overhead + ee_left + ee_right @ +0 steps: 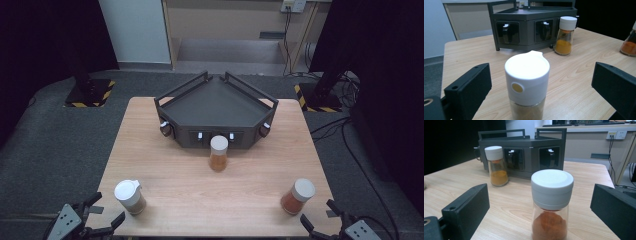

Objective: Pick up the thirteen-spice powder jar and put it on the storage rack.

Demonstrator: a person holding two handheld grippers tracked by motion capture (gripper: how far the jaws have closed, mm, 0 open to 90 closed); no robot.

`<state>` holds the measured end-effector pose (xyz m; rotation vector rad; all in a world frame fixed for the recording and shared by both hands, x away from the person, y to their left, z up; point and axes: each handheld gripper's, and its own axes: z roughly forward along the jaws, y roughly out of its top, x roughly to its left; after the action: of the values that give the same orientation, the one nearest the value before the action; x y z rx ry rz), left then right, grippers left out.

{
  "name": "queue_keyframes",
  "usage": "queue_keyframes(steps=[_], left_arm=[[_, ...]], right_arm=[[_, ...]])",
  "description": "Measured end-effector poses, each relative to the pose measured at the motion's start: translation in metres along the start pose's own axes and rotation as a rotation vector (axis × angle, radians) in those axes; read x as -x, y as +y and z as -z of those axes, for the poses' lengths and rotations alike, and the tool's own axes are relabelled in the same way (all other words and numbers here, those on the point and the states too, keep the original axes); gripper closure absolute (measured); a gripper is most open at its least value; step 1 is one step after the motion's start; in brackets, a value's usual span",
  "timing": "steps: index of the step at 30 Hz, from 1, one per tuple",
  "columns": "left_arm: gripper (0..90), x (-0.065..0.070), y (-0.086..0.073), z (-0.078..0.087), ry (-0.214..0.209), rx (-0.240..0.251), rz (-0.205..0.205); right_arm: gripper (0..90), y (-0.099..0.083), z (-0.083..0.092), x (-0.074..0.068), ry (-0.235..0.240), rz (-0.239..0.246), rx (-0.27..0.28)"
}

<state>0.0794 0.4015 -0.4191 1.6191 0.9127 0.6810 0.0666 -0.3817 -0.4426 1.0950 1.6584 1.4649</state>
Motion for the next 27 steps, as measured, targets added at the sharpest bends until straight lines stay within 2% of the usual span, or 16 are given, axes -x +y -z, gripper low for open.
queue_keyframes(steps=[5,11,16,18,22,23,27], left_arm=[[1.4,0.001,-0.001,0.004,0.012,-0.01,0.003],[1.6,-0.001,0.002,0.0,0.013,-0.045,0.017],[1.6,-0.002,0.004,0.0,0.014,-0.053,0.018],[1.4,-0.002,0.01,-0.001,0.013,-0.062,0.001],[1.4,-0.002,0.015,0.001,0.0,-0.052,0.008],[1.4,-0.002,0.023,0.002,0.007,-0.077,-0.013],[1.3,-0.004,0.034,0.003,0.0,-0.104,-0.012]], right_arm=[[2.4,-0.001,0.001,-0.002,-0.004,0.003,-0.017],[2.7,-0.002,0.002,-0.005,0.001,0.006,-0.013],[2.8,-0.003,0.002,-0.004,0.005,0.0,-0.012],[2.9,-0.003,0.002,-0.004,0.007,-0.008,-0.011],[2.9,-0.003,0.002,-0.004,0.005,-0.006,-0.007],[2.9,-0.003,0.002,-0.004,0.005,-0.007,-0.007],[2.9,-0.003,0.001,-0.003,0.006,-0.011,-0.011]])
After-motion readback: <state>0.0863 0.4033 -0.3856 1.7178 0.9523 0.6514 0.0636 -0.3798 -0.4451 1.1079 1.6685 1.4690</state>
